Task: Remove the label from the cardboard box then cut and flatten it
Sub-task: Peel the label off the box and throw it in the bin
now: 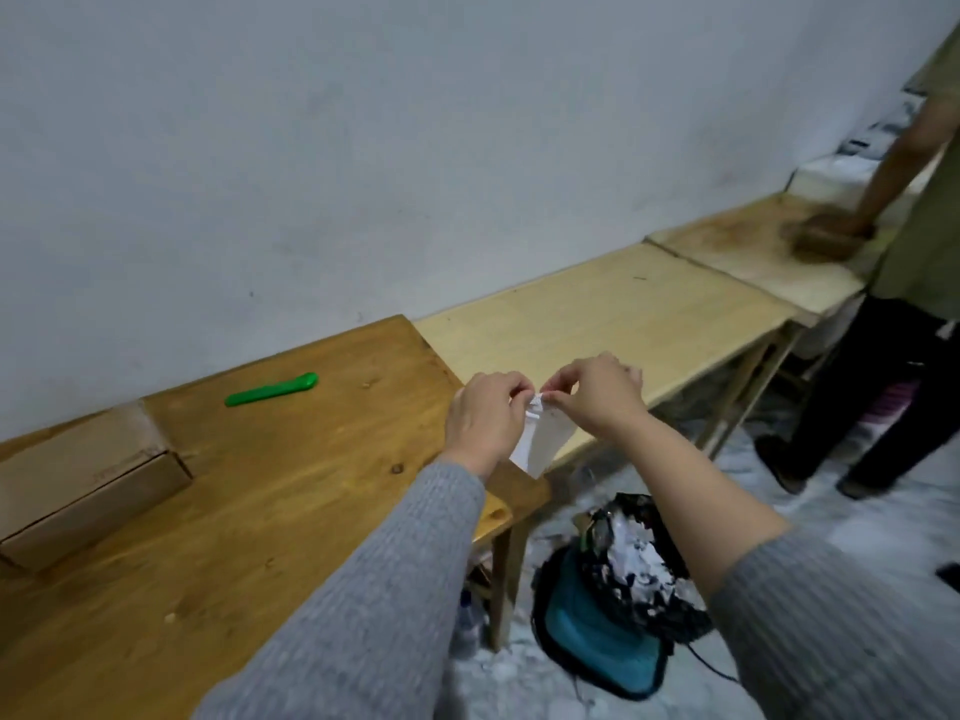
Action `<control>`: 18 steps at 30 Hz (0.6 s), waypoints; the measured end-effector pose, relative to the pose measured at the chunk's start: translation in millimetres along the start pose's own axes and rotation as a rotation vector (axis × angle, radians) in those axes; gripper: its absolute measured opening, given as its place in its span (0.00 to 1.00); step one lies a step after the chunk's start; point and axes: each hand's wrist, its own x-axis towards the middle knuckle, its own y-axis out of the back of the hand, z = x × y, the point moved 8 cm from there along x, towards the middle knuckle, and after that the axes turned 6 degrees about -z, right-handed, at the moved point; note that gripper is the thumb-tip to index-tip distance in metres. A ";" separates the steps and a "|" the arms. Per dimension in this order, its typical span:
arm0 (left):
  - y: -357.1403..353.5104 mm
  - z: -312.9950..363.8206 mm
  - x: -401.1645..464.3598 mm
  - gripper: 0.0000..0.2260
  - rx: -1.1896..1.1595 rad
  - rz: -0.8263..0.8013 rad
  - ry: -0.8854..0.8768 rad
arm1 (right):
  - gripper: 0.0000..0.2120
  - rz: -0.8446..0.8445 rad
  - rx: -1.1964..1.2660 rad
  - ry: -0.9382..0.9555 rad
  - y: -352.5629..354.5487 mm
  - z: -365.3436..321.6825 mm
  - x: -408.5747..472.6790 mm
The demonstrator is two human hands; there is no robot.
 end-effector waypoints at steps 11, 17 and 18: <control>-127.3 77.6 44.9 0.09 -0.082 -0.221 -0.030 | 0.03 -0.038 0.195 -0.027 19.5 144.2 5.9; -163.6 91.1 99.1 0.09 -0.157 -0.230 0.098 | 0.04 0.091 0.118 -0.057 30.7 178.0 36.1; -169.4 91.0 111.2 0.09 -0.180 -0.240 0.127 | 0.04 0.118 0.096 -0.056 34.9 182.1 44.5</control>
